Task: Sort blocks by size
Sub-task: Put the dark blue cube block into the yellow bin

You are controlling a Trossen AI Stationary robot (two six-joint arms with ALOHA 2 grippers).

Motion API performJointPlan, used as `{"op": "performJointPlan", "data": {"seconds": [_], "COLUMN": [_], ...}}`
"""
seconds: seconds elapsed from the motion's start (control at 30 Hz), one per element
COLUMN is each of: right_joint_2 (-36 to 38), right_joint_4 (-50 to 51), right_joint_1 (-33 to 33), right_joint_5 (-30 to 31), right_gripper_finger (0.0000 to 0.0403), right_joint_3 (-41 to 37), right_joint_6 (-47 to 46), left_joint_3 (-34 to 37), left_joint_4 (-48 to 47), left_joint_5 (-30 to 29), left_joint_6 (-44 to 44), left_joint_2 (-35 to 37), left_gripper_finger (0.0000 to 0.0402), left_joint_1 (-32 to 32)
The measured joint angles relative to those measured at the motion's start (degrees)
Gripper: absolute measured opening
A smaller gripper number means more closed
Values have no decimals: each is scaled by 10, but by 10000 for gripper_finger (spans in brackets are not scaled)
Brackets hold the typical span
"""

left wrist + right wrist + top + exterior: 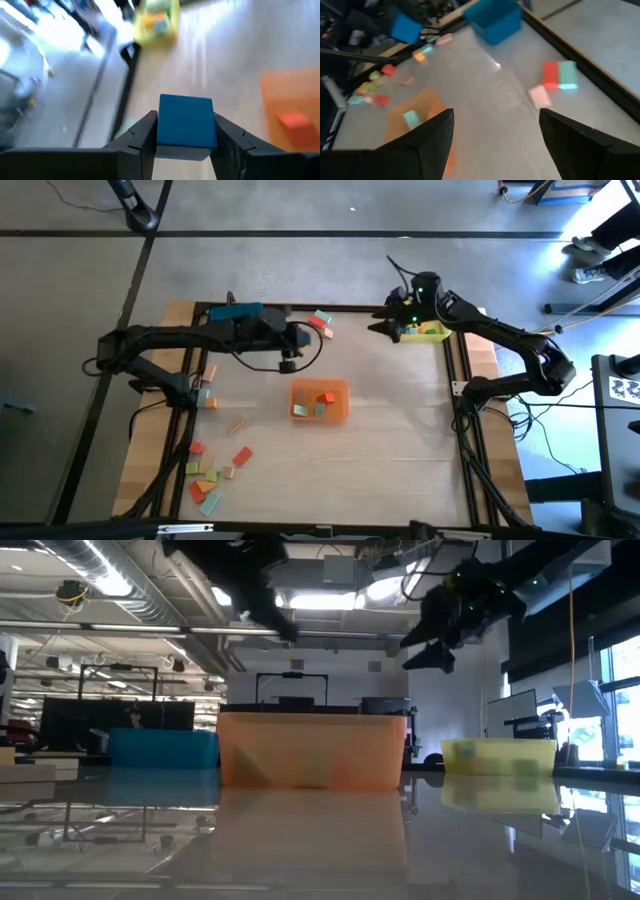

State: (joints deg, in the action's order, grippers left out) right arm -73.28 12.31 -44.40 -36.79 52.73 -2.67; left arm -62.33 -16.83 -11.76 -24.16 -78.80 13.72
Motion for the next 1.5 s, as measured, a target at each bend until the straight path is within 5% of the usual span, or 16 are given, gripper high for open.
{"op": "performJointPlan", "data": {"seconds": [0.5,1.5], "right_joint_2": [-94,-129], "right_joint_4": [-237,-362], "right_joint_1": [146,205], "right_joint_5": [60,102], "right_gripper_finger": [289,289], "right_joint_3": [0,0], "right_joint_6": [-175,-209], "left_joint_3": [1,0], "left_joint_4": [209,216], "left_joint_5": [11,-9], "left_joint_6": [-123,-132], "left_joint_2": [-84,-89], "left_gripper_finger": [131,131], "left_joint_1": [-7,-9]}}
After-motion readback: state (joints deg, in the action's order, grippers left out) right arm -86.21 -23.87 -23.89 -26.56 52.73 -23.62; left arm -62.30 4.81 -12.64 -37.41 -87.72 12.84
